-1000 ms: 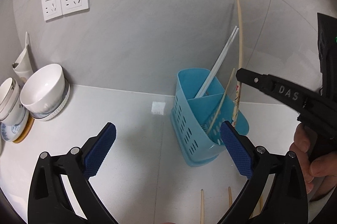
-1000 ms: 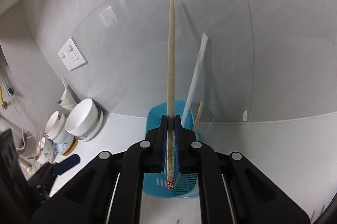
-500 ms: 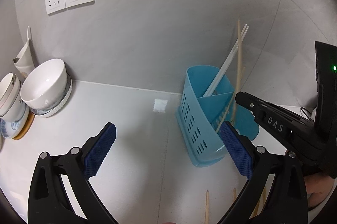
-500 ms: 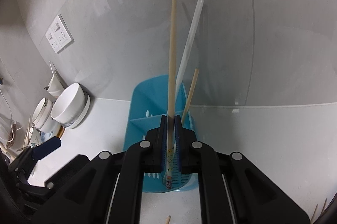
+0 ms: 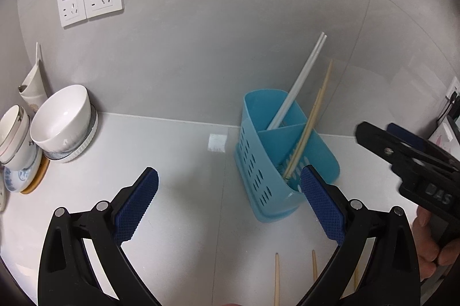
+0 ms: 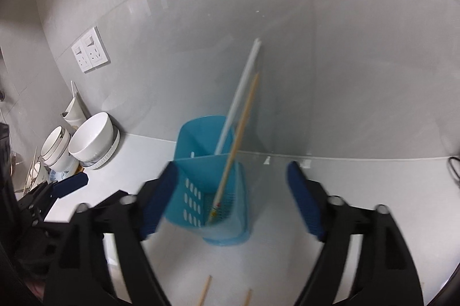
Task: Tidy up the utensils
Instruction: 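Move the right tool back over the row of chopsticks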
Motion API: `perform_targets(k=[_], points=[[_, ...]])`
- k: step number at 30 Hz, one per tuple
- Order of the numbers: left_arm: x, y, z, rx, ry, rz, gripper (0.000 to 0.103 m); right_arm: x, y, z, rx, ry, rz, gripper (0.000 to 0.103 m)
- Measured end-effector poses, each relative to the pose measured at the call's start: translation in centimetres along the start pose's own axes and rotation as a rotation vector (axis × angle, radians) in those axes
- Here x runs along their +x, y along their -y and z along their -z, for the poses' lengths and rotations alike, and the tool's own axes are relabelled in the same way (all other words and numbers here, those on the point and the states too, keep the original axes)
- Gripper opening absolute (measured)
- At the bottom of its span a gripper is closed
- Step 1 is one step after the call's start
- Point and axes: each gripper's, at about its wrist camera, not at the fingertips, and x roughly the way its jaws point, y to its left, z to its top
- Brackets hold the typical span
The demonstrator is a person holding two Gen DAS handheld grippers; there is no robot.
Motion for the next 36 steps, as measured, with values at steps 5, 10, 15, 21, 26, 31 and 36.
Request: perform_targets(k=[5,10,15,21,26,31,36], points=[[-1.3,1.7,1.3,0.037,-0.024,0.012,0.097,-3.1,2.7,1.5,0.017,-0.032,0.067,0.095],[-2.2,3.5,3.2,0.059,-0.079,0.024,0.097,-5.0,5.9,4.2,0.071,-0.088,0.144,0.095],[-2.0,4.2,5.5,0.068,-0.142,0.030,0.097,-5.8,7.7,7.4,0.092,-0.157,0.188,0.095],[-1.4,4.4,8.3,0.067,-0.230,0.029,0.097,-6.2,8.3,11.4,0.091,-0.263,0.219,0.095],[-0.7,4.4,11.2,0.071,-0.308,0.027,0.097,-5.8,7.9,14.7,0.077,-0.364,0.231,0.095],[-0.1,4.8,14.4,0.079,-0.398,0.026,0.097,-5.3,7.7,17.5,0.085,-0.458,0.230,0.095],[0.6,5.0,16.7,0.094,-0.474,0.007,0.097,-4.8,7.3,19.7,0.082,-0.548,0.230,0.090]])
